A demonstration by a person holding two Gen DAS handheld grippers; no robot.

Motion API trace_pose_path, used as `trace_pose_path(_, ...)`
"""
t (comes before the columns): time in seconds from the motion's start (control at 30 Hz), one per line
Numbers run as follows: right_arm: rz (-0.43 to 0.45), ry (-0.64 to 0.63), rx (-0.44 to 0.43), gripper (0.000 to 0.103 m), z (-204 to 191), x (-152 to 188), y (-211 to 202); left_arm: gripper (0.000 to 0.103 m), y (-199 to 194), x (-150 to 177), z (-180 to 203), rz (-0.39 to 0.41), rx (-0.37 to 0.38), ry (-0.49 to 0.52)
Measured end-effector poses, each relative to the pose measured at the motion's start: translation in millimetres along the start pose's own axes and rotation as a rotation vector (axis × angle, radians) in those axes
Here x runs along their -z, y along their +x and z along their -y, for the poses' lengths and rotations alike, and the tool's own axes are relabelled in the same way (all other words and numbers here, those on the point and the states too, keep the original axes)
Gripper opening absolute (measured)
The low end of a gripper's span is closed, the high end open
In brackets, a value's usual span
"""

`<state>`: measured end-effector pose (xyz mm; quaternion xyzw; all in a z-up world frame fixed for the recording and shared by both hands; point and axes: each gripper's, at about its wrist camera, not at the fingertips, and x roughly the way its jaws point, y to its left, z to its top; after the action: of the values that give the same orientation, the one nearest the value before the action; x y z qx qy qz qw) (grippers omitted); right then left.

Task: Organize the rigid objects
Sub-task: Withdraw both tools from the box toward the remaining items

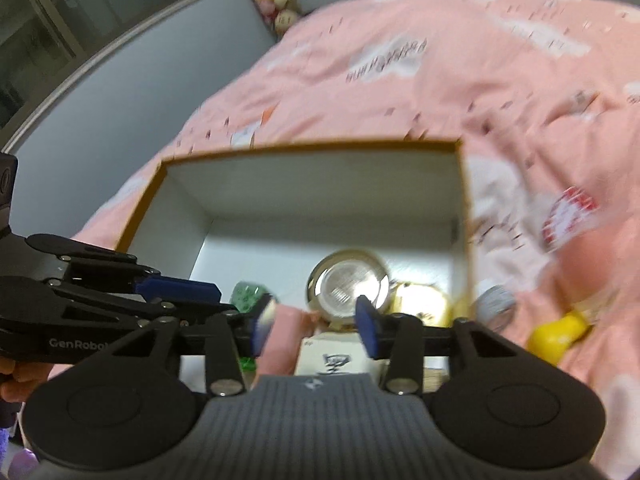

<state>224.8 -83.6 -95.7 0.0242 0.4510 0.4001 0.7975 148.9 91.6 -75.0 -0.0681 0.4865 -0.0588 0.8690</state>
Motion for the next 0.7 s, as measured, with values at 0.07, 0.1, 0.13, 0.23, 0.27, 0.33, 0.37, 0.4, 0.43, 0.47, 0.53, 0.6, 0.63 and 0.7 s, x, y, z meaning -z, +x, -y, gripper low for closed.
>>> trace_pose_path(0.07, 0.052, 0.001, 0.016, 0.056, 6, 1, -17, 0.037, -2, -5, 13, 0.033, 0.014, 0.051)
trace_pose_path(0.1, 0.077, 0.004, 0.025, 0.057, 10, 1, -25, 0.037, -2, -8, 20, 0.045, 0.018, 0.076)
trace_pose_path(0.13, 0.101, 0.010, 0.035, 0.058, 14, 2, -33, 0.037, -1, -12, 26, 0.053, 0.021, 0.094)
trace_pose_path(0.23, 0.169, 0.038, 0.096, 0.061, 34, 6, -57, 0.038, 2, -21, 46, 0.064, 0.077, 0.158)
trace_pose_path(0.27, 0.184, 0.051, 0.118, 0.065, 40, 8, -62, 0.038, 5, -26, 53, 0.057, 0.106, 0.179)
trace_pose_path(0.33, 0.200, 0.086, 0.173, 0.065, 56, 14, -70, 0.039, 12, -33, 66, 0.061, 0.139, 0.223)
trace_pose_path(0.37, 0.199, 0.108, 0.200, 0.065, 64, 17, -71, 0.040, 16, -35, 74, 0.067, 0.141, 0.255)
trace_pose_path(0.4, 0.194, 0.131, 0.224, 0.065, 74, 20, -72, 0.040, 20, -37, 83, 0.074, 0.140, 0.291)
trace_pose_path(0.43, 0.182, 0.155, 0.247, 0.062, 83, 23, -73, 0.040, 24, -39, 91, 0.084, 0.134, 0.325)
trace_pose_path(0.47, 0.169, 0.184, 0.271, 0.057, 93, 26, -71, 0.040, 27, -40, 98, 0.091, 0.130, 0.355)
trace_pose_path(0.53, 0.142, 0.233, 0.296, 0.047, 112, 33, -67, 0.040, 38, -46, 112, 0.099, 0.133, 0.405)
trace_pose_path(0.6, 0.115, 0.271, 0.317, 0.045, 126, 40, -61, 0.042, 51, -52, 122, 0.087, 0.144, 0.439)
trace_pose_path(0.63, 0.109, 0.281, 0.319, 0.042, 132, 42, -57, 0.047, 59, -55, 128, 0.079, 0.149, 0.448)
trace_pose_path(0.7, 0.098, 0.298, 0.319, 0.040, 141, 45, -49, 0.058, 75, -61, 135, 0.067, 0.152, 0.454)
